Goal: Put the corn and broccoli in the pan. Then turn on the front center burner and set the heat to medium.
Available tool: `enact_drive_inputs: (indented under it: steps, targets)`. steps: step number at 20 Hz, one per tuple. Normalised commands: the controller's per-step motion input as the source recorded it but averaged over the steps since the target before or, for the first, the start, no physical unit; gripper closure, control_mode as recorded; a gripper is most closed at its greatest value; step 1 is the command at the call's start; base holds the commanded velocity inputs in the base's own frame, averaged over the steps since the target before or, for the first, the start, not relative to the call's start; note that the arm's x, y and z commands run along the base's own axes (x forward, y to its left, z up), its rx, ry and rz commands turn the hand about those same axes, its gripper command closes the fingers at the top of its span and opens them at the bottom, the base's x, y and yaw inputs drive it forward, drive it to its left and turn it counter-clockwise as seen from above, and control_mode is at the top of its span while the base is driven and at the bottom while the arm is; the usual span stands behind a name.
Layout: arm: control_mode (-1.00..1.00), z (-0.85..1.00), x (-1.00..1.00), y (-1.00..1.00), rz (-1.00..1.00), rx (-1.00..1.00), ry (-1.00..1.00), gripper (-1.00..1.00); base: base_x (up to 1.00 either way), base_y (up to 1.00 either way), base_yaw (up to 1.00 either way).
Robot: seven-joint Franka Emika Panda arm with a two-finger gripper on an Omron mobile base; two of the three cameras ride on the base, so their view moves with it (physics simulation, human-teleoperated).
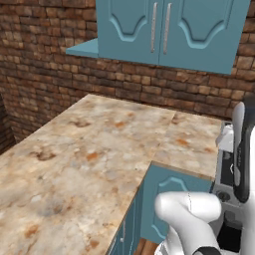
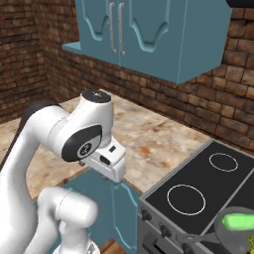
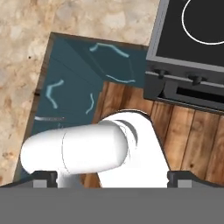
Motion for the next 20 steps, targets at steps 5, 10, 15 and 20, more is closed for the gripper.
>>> enact_drive_inputs:
  steps: [5, 10, 15, 20]
  targets:
    - [-1.00, 0.11, 0.16, 0.96, 0.00, -0.02, -0.13, -1.00, 0.00, 0.00, 0.00]
    - [-1.00, -0.18, 0.58, 0.92, -0.01, -0.09, -0.01, -1.00, 0.00, 0.00, 0.00]
    - [-1.00, -0.01, 0.65, 0.37, 0.07, -0.05, 0.06, -1.00, 0.00, 0.00, 0.00]
    - [-1.00, -0.01, 0.78, 0.02, 0.21, -0.01, 0.11, -1.00, 0.00, 0.00, 0.00]
